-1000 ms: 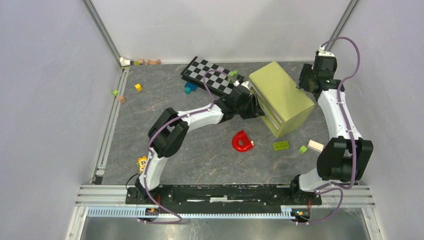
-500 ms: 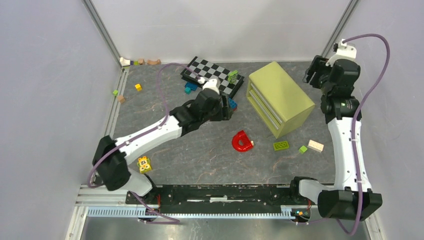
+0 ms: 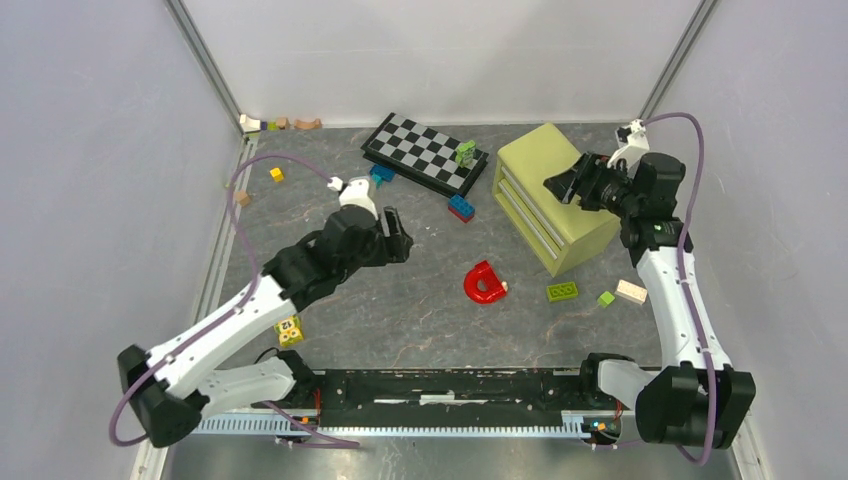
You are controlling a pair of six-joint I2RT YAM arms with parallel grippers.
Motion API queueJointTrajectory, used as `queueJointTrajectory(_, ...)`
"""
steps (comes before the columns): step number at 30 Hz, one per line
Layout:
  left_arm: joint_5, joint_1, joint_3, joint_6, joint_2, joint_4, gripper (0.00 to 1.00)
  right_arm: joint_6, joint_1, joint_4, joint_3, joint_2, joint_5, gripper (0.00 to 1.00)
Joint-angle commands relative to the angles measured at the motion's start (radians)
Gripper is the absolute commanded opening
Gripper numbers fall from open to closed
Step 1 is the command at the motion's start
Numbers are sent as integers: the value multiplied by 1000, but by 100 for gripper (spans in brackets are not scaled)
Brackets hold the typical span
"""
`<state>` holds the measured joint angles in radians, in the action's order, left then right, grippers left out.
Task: Organize the makeup
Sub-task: Reset both arms
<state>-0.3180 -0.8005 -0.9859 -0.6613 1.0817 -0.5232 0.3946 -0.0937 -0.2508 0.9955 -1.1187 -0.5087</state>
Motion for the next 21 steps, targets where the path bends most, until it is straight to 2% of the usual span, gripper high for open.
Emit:
queueJointTrajectory(1, -41, 4, -1, -28, -103, -102, 81, 44, 3, 125, -5, 61, -174, 79)
queueJointTrajectory(9, -81, 4, -149, -27, -183, -351, 99, -197, 3, -218, 128, 103, 63, 89)
queueJointTrajectory(11, -115, 4, -213, -9, -195, -404, 100, -218, 3, -268, 153, 108, 109, 98)
queueJointTrajectory(17, -307, 4, -485, 4, -152, -628, 100, -231, 3, -333, 189, 149, 220, 98)
queueJointTrajectory(21, -343, 4, -628, 30, -103, -690, 100, -231, 3, -334, 192, 166, 231, 98)
